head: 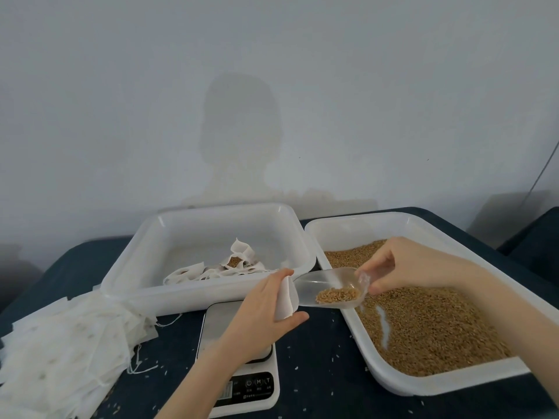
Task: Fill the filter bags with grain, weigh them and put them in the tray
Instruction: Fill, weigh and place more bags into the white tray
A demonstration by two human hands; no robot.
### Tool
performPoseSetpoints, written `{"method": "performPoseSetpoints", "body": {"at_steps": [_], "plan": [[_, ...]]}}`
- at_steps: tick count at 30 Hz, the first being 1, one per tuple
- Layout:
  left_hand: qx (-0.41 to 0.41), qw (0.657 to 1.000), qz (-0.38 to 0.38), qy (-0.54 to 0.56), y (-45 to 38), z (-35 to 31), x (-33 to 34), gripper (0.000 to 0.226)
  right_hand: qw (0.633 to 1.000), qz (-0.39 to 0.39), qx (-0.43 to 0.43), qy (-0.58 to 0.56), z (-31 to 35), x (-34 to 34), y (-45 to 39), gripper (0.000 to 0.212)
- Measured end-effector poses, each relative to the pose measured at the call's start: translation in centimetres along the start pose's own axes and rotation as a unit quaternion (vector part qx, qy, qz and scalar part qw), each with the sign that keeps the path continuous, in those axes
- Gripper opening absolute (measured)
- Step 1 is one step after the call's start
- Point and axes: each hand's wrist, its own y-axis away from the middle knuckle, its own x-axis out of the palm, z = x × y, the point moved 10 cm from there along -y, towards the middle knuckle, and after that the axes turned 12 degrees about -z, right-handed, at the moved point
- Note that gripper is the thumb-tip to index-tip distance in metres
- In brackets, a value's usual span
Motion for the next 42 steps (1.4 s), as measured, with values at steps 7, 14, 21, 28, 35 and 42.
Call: {"method": "performPoseSetpoints", "body": {"at_steps": [7,14,21,28,35,42], "plan": [[0.017,1.0,0.003,-0.016,-0.2,0.2,0.2,0.072,0.999,-0.021,0.001,0.046,0.6,0.1,-0.5,0.027],[0.024,0.999,0.015,-0.041,-0.6,0.3,0.9,0.072,0.984,-0.063,-0.007,0.167,2.8,-0.7,-0.9,0.032],[-0.034,0.998,-0.032,0.037,-0.9,0.0,0.9,0.047,0.892,-0.102,-0.137,0.418,9.2,-1.7,-3.5,0.016],[-0.067,0.99,-0.058,0.11,-1.2,0.0,0.0,0.023,0.83,-0.08,-0.163,0.527,11.7,-1.2,-5.5,0.028],[-0.047,0.991,-0.049,0.113,-1.2,0.1,-1.6,0.03,0.913,-0.054,-0.103,0.391,8.9,-1.6,-4.4,0.032],[-0.047,0.992,-0.031,0.109,-1.6,0.3,-2.8,0.034,0.985,-0.038,-0.036,0.163,3.1,-0.6,-2.8,0.031]]}}
